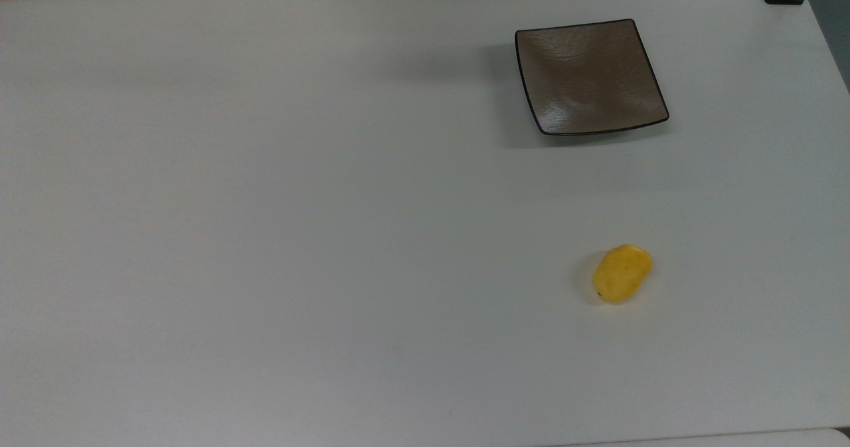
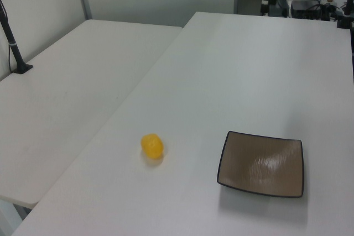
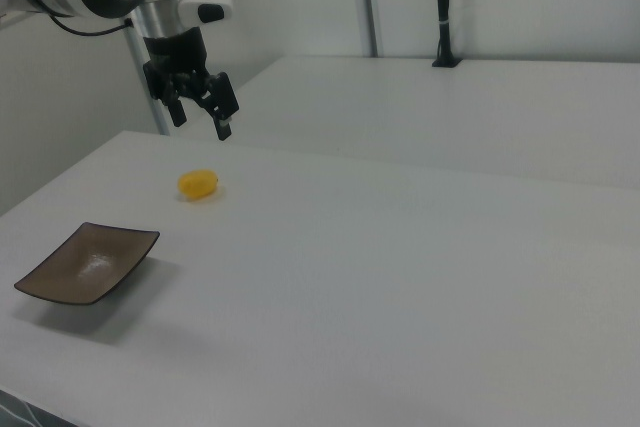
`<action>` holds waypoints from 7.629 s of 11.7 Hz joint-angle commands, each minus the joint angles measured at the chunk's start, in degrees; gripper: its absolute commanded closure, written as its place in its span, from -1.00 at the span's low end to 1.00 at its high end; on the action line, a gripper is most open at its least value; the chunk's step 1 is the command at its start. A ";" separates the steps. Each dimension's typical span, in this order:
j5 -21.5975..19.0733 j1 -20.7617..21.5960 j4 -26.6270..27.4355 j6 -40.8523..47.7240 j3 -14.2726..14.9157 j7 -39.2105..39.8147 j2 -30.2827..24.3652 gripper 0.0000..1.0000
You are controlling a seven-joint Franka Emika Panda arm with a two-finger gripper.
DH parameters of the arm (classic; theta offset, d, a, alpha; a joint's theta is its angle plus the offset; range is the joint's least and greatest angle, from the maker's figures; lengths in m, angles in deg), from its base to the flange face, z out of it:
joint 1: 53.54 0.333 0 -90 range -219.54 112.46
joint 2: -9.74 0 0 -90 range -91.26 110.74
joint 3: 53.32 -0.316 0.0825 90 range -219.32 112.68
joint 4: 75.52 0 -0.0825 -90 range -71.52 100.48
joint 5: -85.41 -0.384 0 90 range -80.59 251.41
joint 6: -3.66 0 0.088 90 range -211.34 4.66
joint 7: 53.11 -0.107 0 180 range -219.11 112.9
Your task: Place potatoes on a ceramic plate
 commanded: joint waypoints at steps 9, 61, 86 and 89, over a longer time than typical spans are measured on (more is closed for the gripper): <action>-0.20 0.79 0.99 -1.86 -0.20 1.48 0.06 -1.00; 27.92 26.28 -28.37 -53.81 1.12 -52.05 54.57 0.82; -7.23 19.34 23.21 -16.95 -8.45 -7.73 -0.83 0.77; -6.62 19.86 27.25 -25.82 -10.65 -11.69 1.46 0.76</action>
